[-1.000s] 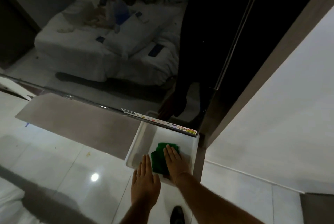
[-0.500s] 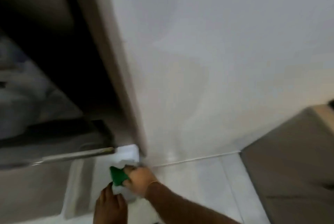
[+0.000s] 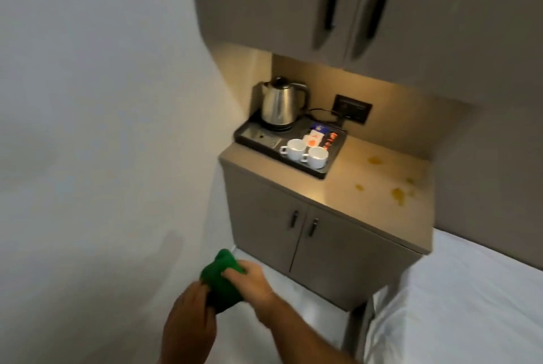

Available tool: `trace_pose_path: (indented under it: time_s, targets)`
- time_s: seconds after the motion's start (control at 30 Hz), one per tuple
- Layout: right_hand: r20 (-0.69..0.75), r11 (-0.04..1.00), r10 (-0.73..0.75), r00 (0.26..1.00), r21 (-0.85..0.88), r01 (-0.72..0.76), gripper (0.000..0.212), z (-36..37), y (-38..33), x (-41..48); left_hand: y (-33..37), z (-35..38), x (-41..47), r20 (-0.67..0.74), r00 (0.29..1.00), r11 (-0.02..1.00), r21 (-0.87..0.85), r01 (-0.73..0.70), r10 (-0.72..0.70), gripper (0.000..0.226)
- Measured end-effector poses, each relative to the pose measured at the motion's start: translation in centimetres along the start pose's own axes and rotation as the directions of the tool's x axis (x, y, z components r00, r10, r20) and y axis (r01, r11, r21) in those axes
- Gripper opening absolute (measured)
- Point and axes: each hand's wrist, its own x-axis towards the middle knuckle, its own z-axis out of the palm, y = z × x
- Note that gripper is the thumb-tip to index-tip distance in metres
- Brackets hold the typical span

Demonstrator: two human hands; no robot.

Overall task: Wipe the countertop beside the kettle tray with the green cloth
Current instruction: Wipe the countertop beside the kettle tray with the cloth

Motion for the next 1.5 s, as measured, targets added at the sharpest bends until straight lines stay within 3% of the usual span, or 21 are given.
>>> trace_pose_path:
  time_s: [0.13,0.23,0.4,0.47,0.53,0.6,0.67,0.73,0.9,1.0,1.2,1.27,1.37,1.5]
  targets:
    - [-0.256,0.993,-0.074,0.964,0.070,0.095,0.030,-15.0,-2.2,1.9,13.2,4.2,9.0,0.079,0.977,0.979,0.027,-0.202,0.199,0.065]
    - [-0.463,0.983,-0.114,0.879,0.074,0.167,0.027,-25.0,-3.9,2.4,20.6,6.8,13.6,0.170,0.930,0.934,0.094,-0.345,0.326,0.073]
    - [-0.823,0.980,-0.159,0.546,-0.064,0.189,0.034,-39.8,-5.2,2.8,29.3,11.1,20.5,0.305,0.855,0.870,0.136,-0.474,0.419,0.087]
    - [-0.898,0.985,-0.168,0.406,-0.139,0.100,0.032,-44.7,-4.7,3.7,30.8,13.0,22.7,0.356,0.839,0.854,0.172,-0.492,0.411,0.092]
    - [-0.920,0.980,-0.183,0.346,-0.199,-0.011,0.036,-48.3,-3.6,5.1,31.5,14.9,24.6,0.408,0.821,0.842,0.191,-0.505,0.400,0.098]
    - [-0.886,0.949,-0.223,0.406,-0.292,-0.117,0.045,-50.4,-2.1,7.7,31.8,16.9,26.6,0.449,0.808,0.836,0.204,-0.509,0.382,0.107]
    - [-0.765,0.861,-0.287,0.576,-0.470,-0.194,0.060,-50.5,-0.7,10.3,31.8,18.4,28.0,0.456,0.815,0.840,0.223,-0.494,0.359,0.118]
    - [-0.642,0.721,-0.338,0.688,-0.646,-0.249,0.069,-49.1,0.6,12.7,31.4,19.4,29.1,0.484,0.806,0.851,0.206,-0.483,0.341,0.126]
    - [-0.502,0.646,-0.364,0.785,-0.743,-0.175,0.083,-43.9,2.1,10.8,29.3,20.3,31.2,0.522,0.763,0.827,0.177,-0.533,0.381,0.130]
    - [-0.491,0.655,-0.354,0.796,-0.737,-0.164,0.084,-43.7,3.1,8.1,28.6,20.8,31.4,0.514,0.754,0.825,0.144,-0.547,0.410,0.136]
    - [-0.757,0.755,-0.231,0.611,-0.535,-0.378,0.068,-52.4,-1.1,12.9,28.8,20.4,31.6,0.558,0.730,0.817,0.151,-0.557,0.395,0.144]
    - [-0.787,0.760,-0.164,0.594,-0.485,-0.433,0.068,-55.6,-3.8,16.4,29.1,20.4,31.7,0.569,0.732,0.815,0.174,-0.552,0.374,0.147]
    - [-0.672,0.671,-0.212,0.710,-0.628,-0.394,0.072,-53.9,-6.1,20.8,29.1,20.7,31.4,0.565,0.749,0.804,0.233,-0.548,0.346,0.152]
    - [-0.323,0.564,-0.410,0.853,-0.824,-0.041,0.082,-41.5,-3.0,17.6,30.0,21.1,30.8,0.538,0.782,0.825,0.252,-0.506,0.315,0.153]
